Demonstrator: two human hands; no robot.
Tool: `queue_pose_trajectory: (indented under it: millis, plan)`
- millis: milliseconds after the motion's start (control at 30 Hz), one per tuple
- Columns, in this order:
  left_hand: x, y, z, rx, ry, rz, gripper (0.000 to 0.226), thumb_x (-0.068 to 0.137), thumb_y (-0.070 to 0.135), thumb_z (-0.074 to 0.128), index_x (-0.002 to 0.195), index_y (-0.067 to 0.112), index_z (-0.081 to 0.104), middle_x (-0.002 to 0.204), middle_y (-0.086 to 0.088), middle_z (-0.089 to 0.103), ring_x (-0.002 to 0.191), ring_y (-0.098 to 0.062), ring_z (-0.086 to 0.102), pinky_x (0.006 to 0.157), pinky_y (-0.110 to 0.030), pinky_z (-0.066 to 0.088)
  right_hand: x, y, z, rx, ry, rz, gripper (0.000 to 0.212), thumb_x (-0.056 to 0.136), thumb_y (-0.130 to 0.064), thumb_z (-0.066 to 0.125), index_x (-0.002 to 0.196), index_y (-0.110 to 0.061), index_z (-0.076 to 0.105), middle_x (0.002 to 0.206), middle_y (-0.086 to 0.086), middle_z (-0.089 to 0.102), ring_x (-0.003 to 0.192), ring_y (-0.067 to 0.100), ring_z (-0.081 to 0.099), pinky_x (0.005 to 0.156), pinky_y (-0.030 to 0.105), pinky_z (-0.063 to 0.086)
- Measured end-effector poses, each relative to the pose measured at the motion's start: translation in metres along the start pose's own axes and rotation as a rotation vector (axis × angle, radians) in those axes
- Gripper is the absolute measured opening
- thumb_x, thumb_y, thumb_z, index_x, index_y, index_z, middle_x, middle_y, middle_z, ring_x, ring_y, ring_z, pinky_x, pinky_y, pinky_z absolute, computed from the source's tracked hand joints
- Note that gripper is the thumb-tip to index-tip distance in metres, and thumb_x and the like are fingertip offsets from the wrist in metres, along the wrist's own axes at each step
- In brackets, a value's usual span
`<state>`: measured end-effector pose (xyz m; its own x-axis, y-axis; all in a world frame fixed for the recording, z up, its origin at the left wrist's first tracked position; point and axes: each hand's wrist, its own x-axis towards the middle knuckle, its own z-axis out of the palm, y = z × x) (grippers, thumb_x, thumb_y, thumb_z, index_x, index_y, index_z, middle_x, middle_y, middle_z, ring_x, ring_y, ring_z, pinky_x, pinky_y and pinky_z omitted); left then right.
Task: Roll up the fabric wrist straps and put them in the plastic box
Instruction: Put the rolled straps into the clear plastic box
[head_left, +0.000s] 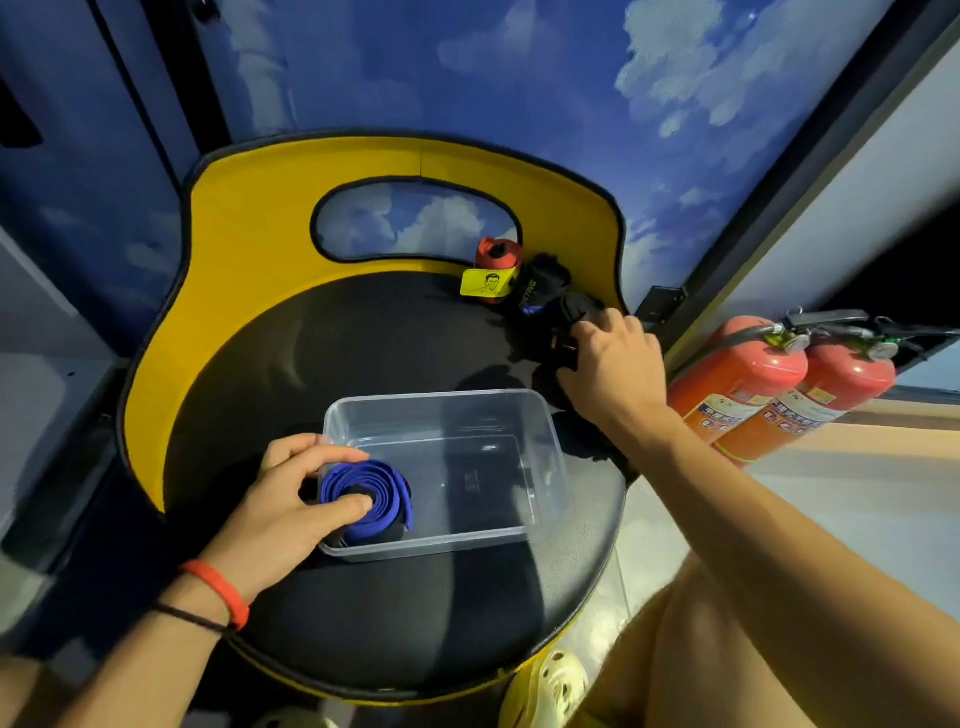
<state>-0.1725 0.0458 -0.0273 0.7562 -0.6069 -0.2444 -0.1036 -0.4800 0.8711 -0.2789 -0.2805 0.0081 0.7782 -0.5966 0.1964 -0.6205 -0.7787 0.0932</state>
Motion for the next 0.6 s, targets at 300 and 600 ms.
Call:
queue_pose_trajectory:
  millis: [300, 600]
  plan:
    - [0.001, 0.003, -0.001, -0.010, 0.008, -0.009, 0.035, 0.079, 0.013, 0.081, 0.101, 0.038, 0.070, 0.126, 0.015, 0.042, 0.104, 0.008, 0.049, 0.079, -0.013, 0.035, -0.003, 0.033, 0.013, -0.128, -0.154, 0.123, 0.076, 0.077, -0.057, 0.077, 0.133, -0.017, 0.045, 0.124, 0.016, 0.060, 0.117, 0.038, 0.049, 0.093, 0.045, 0.043]
    - [0.001, 0.003, -0.001, -0.013, 0.004, -0.019, 0.034, 0.080, 0.015, 0.081, 0.102, 0.038, 0.069, 0.128, 0.013, 0.041, 0.104, 0.007, 0.049, 0.077, -0.009, 0.036, -0.007, 0.033, 0.018, 0.092, -0.080, 0.032, 0.064, 0.075, -0.045, 0.082, 0.120, -0.018, 0.046, 0.110, 0.013, 0.065, 0.102, 0.037, 0.057, 0.086, 0.047, 0.047]
